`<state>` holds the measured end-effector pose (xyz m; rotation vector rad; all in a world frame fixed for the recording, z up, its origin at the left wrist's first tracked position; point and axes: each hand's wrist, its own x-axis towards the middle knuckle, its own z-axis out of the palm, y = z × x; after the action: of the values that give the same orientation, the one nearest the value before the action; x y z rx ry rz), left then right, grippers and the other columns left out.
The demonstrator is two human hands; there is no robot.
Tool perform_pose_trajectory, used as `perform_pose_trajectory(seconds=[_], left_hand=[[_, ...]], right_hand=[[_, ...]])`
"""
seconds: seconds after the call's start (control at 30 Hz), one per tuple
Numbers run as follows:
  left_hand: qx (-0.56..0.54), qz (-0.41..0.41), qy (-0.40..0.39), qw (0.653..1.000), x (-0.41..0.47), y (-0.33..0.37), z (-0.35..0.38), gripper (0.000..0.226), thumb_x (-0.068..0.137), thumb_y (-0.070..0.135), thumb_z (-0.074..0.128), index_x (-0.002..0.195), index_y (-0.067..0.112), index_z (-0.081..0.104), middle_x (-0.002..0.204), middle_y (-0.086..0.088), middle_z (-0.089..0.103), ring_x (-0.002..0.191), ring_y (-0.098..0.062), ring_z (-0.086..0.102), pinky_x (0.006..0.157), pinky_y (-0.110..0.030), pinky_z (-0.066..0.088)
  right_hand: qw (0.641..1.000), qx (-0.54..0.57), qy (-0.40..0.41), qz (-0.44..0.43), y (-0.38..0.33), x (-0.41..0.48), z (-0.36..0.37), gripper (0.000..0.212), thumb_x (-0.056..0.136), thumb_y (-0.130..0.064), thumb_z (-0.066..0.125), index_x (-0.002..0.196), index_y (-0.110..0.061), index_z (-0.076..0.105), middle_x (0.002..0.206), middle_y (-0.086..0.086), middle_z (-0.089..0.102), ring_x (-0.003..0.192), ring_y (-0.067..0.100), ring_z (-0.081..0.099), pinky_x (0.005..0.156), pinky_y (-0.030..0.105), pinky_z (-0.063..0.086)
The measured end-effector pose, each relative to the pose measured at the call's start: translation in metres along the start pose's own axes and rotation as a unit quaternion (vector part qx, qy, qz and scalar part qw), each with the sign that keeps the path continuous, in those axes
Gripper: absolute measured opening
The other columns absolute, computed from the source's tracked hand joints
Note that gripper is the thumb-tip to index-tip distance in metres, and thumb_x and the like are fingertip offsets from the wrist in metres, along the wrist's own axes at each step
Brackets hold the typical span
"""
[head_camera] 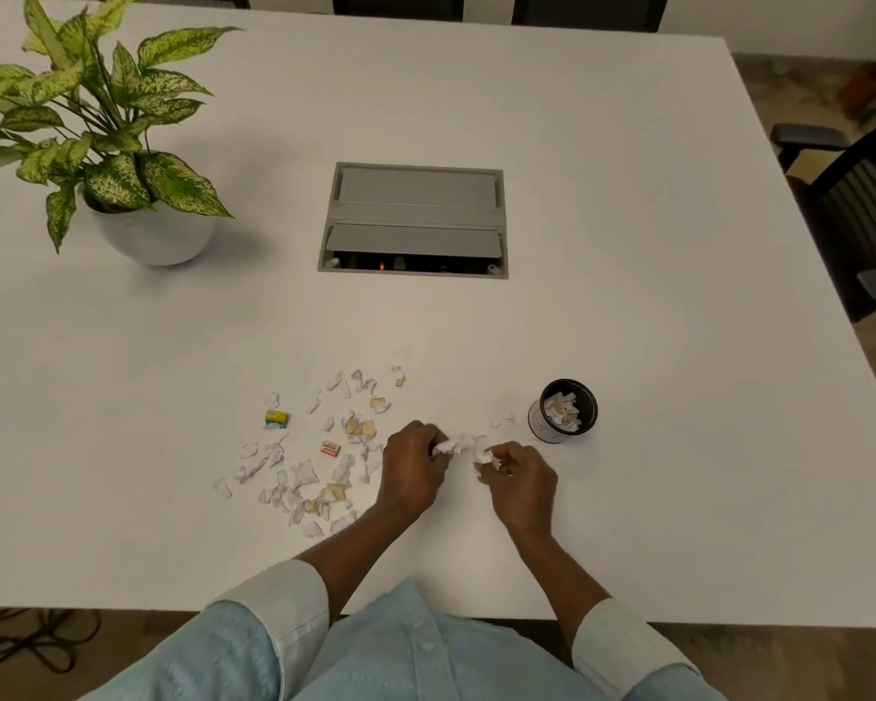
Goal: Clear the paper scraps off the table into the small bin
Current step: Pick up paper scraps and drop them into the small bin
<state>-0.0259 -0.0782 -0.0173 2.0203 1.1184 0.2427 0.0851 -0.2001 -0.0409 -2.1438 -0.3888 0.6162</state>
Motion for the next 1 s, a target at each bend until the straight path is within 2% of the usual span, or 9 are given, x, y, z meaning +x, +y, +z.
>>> perform_pose_trajectory(seconds=[0.1,0.23,0.37,0.43,0.57,0.73,0.8,0.93,1.0], left_hand=[[-0.015,0.034,0.008,0.999,0.015,0.039,0.006,0.007,0.083,0.009,0.079,0.08,0.014,0.074,0.08,0.002,0.067,0.066,-0.01,0.056,0.058,-0.021,0.042],[-0.034,0.07,0.013,0.997,0.036,0.088,0.018,0.005,0.083,0.01,0.079,0.084,0.011,0.074,0.084,-0.002,0.07,0.072,-0.017,0.061,0.065,-0.031,0.048],[-0.029,0.078,-0.007,0.997,0.055,0.123,0.035,0.003,0.084,0.011,0.076,0.085,0.01,0.073,0.086,-0.004,0.071,0.076,-0.019,0.062,0.067,-0.034,0.048],[-0.012,0.08,-0.023,0.996,0.062,0.133,0.044,0.002,0.083,0.009,0.073,0.085,0.009,0.073,0.087,-0.005,0.071,0.079,-0.022,0.064,0.067,-0.033,0.047],[0.025,0.074,-0.064,0.995,0.069,0.141,0.062,0.013,0.082,0.014,0.076,0.093,0.008,0.074,0.096,-0.01,0.073,0.089,-0.027,0.066,0.075,-0.036,0.052],[0.028,0.076,-0.096,0.992,0.067,0.142,0.076,0.028,0.077,0.017,0.076,0.102,0.006,0.071,0.1,-0.009,0.073,0.09,-0.029,0.067,0.079,-0.041,0.056],[0.03,0.078,-0.098,0.992,0.066,0.136,0.077,0.031,0.08,0.018,0.073,0.109,0.01,0.07,0.107,-0.006,0.073,0.095,-0.026,0.067,0.084,-0.041,0.056],[0.058,0.052,-0.1,0.992,0.065,0.114,0.071,0.029,0.084,0.022,0.075,0.112,0.016,0.067,0.115,-0.001,0.068,0.1,-0.023,0.066,0.089,-0.042,0.055],[0.079,0.027,-0.107,0.991,0.063,0.099,0.065,0.028,0.085,0.025,0.077,0.111,0.019,0.068,0.116,-0.001,0.067,0.104,-0.023,0.065,0.091,-0.041,0.055]], right_hand=[[0.999,0.018,0.033,0.006,-0.009,0.017,-0.031,0.015,0.077,-0.015,0.088,0.085,-0.017,0.075,0.084,0.003,0.073,0.074,0.023,0.073,0.073,0.05,0.062],[0.996,-0.008,0.091,0.008,-0.021,0.043,-0.075,0.019,0.078,-0.02,0.088,0.091,-0.014,0.077,0.089,0.005,0.076,0.078,0.021,0.073,0.076,0.041,0.063],[0.988,-0.083,0.127,-0.009,-0.03,0.066,-0.106,0.019,0.079,-0.023,0.087,0.091,-0.012,0.076,0.087,0.007,0.074,0.078,0.025,0.069,0.073,0.036,0.057],[0.987,-0.109,0.121,-0.01,-0.031,0.075,-0.115,0.018,0.08,-0.021,0.084,0.093,-0.012,0.076,0.088,0.008,0.075,0.08,0.027,0.069,0.072,0.034,0.055],[0.985,-0.152,0.079,0.006,-0.029,0.089,-0.121,0.021,0.083,-0.018,0.079,0.102,-0.011,0.074,0.098,0.011,0.075,0.091,0.03,0.07,0.076,0.035,0.055],[0.991,-0.13,0.044,0.008,-0.023,0.095,-0.124,0.03,0.083,-0.006,0.074,0.112,-0.012,0.068,0.107,0.011,0.072,0.095,0.027,0.069,0.081,0.033,0.056],[0.992,-0.12,0.045,-0.008,-0.022,0.094,-0.125,0.03,0.084,-0.001,0.069,0.112,-0.012,0.068,0.107,0.01,0.071,0.096,0.026,0.068,0.081,0.03,0.053],[0.992,-0.103,0.051,-0.047,-0.022,0.088,-0.123,0.022,0.086,-0.003,0.069,0.105,-0.015,0.069,0.105,0.006,0.069,0.093,0.022,0.069,0.085,0.037,0.057],[0.991,-0.103,0.052,-0.071,-0.022,0.081,-0.119,0.019,0.087,-0.005,0.07,0.1,-0.019,0.07,0.103,0.002,0.068,0.086,0.014,0.067,0.079,0.027,0.055]])
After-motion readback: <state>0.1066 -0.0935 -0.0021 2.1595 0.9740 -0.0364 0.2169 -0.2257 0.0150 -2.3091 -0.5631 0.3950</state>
